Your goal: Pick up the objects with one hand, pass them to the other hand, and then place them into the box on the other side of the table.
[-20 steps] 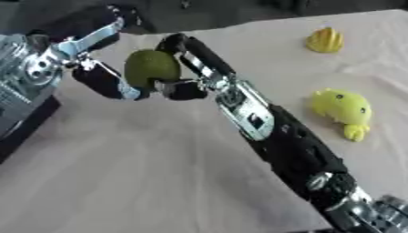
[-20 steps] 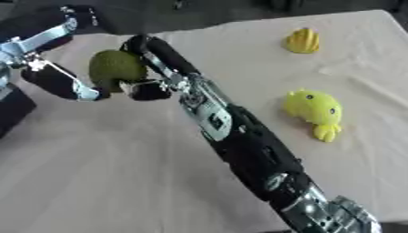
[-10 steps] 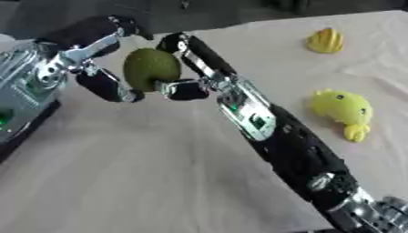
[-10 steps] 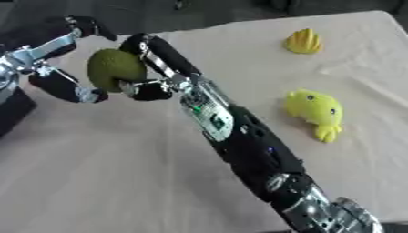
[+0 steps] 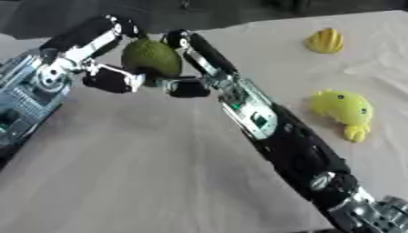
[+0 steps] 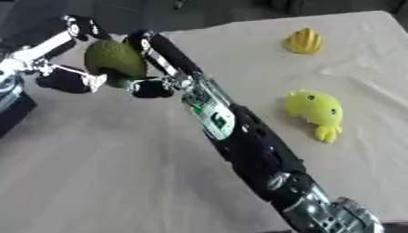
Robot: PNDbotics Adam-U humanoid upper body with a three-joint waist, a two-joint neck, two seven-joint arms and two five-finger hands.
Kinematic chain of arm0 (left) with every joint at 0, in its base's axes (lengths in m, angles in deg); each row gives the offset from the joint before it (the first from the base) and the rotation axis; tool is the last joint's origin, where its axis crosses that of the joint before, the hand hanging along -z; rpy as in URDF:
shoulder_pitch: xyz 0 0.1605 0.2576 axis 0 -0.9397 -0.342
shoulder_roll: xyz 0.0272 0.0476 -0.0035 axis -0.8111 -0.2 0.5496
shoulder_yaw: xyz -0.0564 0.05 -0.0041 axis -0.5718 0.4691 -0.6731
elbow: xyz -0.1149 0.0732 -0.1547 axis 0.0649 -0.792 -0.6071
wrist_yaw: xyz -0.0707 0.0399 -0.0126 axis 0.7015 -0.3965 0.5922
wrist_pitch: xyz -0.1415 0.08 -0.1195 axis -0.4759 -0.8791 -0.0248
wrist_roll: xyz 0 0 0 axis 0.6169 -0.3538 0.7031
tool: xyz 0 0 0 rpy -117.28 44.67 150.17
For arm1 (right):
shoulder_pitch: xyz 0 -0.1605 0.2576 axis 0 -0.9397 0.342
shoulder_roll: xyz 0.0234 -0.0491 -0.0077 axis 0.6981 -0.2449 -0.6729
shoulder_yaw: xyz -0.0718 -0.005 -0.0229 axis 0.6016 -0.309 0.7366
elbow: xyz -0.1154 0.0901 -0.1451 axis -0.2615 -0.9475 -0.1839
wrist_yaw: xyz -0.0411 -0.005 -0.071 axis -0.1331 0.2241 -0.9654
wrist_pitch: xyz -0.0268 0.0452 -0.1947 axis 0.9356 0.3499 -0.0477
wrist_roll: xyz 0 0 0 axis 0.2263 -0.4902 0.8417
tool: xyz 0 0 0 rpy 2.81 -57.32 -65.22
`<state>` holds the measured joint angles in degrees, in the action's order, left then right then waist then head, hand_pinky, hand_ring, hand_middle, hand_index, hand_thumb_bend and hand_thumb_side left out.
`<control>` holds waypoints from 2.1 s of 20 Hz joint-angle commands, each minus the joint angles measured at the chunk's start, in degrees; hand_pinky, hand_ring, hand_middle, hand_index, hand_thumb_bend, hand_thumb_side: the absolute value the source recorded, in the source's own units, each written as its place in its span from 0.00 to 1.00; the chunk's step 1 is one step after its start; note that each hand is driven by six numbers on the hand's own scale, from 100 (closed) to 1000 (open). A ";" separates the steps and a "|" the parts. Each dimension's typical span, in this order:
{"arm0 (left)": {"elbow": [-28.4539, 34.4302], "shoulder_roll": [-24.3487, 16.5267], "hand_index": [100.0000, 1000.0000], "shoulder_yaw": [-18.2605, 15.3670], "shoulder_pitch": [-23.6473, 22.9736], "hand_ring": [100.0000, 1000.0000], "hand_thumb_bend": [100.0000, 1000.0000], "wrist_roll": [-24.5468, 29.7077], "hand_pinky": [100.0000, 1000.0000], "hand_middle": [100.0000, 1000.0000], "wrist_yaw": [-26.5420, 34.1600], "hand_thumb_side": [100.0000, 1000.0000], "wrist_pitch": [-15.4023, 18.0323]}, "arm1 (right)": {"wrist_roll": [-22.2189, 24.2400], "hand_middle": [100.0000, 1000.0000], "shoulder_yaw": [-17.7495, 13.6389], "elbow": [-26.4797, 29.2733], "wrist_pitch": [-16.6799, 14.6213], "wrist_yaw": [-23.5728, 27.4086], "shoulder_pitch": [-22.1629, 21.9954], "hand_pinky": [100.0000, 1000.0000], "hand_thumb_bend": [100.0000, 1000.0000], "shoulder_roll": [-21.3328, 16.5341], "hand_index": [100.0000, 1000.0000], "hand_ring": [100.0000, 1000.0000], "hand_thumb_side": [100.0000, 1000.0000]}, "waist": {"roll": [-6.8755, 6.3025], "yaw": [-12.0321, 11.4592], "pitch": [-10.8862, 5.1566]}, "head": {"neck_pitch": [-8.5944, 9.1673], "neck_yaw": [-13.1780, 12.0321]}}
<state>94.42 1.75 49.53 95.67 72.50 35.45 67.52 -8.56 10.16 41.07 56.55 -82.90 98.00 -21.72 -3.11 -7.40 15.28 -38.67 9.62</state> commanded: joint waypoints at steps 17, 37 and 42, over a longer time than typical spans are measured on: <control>-2.26 -2.65 0.33 -1.52 -0.15 0.52 0.18 -0.03 0.69 0.37 -9.73 0.00 5.34 | 2.94 0.84 -0.13 0.48 0.94 -5.72 0.73 0.83 0.11 -1.00 0.95 0.88 0.10 | 0.02 0.64 -1.25 | -0.12 -0.29; -1.41 -17.17 0.34 -12.32 -10.81 0.48 0.13 -6.47 0.69 0.37 -4.54 0.00 3.61 | 2.71 0.83 -0.77 -0.38 6.43 -5.91 1.25 0.82 0.00 -2.48 0.94 0.88 0.10 | -0.11 1.26 -1.00 | 0.70 -3.62; -1.17 -20.62 0.34 -16.45 -14.36 0.48 0.10 -9.04 0.70 0.38 -1.65 0.00 1.53 | 1.97 0.81 -0.92 -0.07 8.02 -4.88 1.52 0.81 0.00 -2.75 0.93 0.87 0.06 | -0.07 1.28 -0.98 | 0.66 -6.37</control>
<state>92.44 -15.80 35.14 80.64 64.26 33.01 69.44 -6.36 9.82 40.03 64.14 -88.23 98.18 -23.72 -3.08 -6.05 15.30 -38.60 3.95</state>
